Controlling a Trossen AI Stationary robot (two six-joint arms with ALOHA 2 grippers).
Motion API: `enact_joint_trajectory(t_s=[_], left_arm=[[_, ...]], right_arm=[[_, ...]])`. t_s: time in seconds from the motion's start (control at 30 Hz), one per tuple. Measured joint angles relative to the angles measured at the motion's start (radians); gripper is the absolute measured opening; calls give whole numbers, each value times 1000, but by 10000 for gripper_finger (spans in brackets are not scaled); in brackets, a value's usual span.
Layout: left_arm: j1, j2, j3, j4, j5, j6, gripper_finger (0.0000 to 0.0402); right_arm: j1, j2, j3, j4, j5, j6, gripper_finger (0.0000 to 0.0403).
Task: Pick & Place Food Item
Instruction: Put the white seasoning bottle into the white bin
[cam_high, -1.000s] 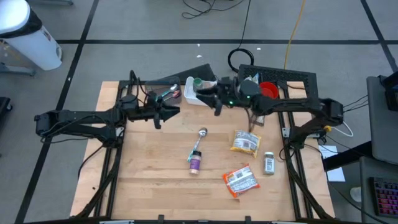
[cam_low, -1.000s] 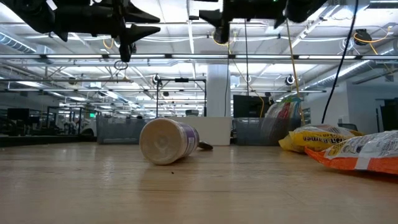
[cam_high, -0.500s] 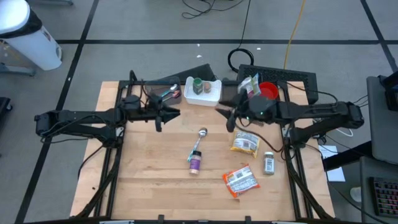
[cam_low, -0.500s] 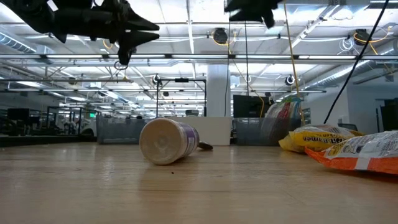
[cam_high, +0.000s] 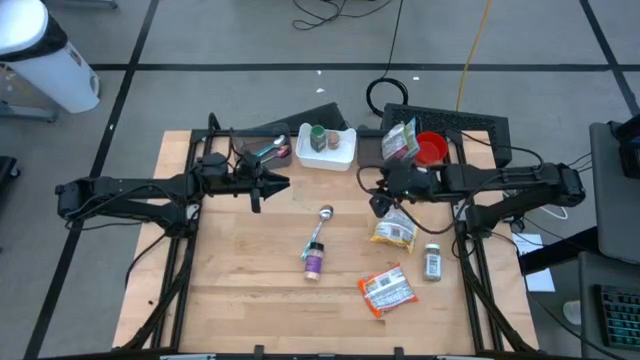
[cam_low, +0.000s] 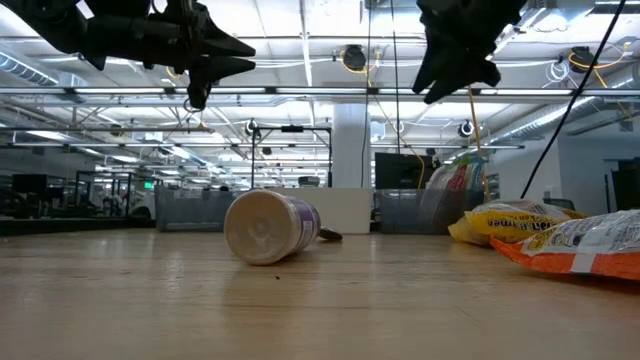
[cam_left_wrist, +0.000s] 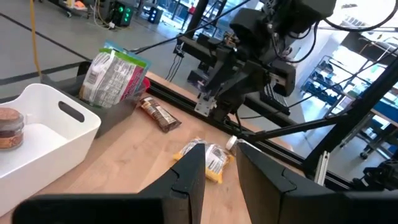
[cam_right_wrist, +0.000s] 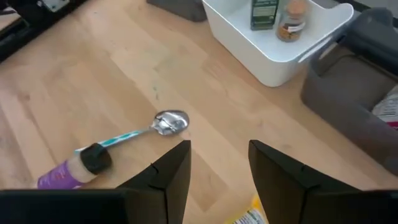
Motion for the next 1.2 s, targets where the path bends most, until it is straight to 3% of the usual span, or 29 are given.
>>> enact_joint_trajectory(t_s=[0.47,0.7,0.87,0.97,1.07,1.2], left_arm=[[0,0,0,64,-71,-65,99],[-2,0,0,62,-45,-76,99],[-2,0,0,34,-44,-77,99],[-2,0,0,21,-36,-76,99],[-2,0,0,11,-17,-75,99],[-2,0,0,11,-16,-47,99]], right_arm=[[1,0,0,165,0,-41,153],[1,0,-11,176,-2,81,153],[4,1,-125,266,-51,251,170],[4,0,-225,399,-167,370,200],[13,2,-364,673,-264,498,231],[46,4,-553,1164,-204,625,256]])
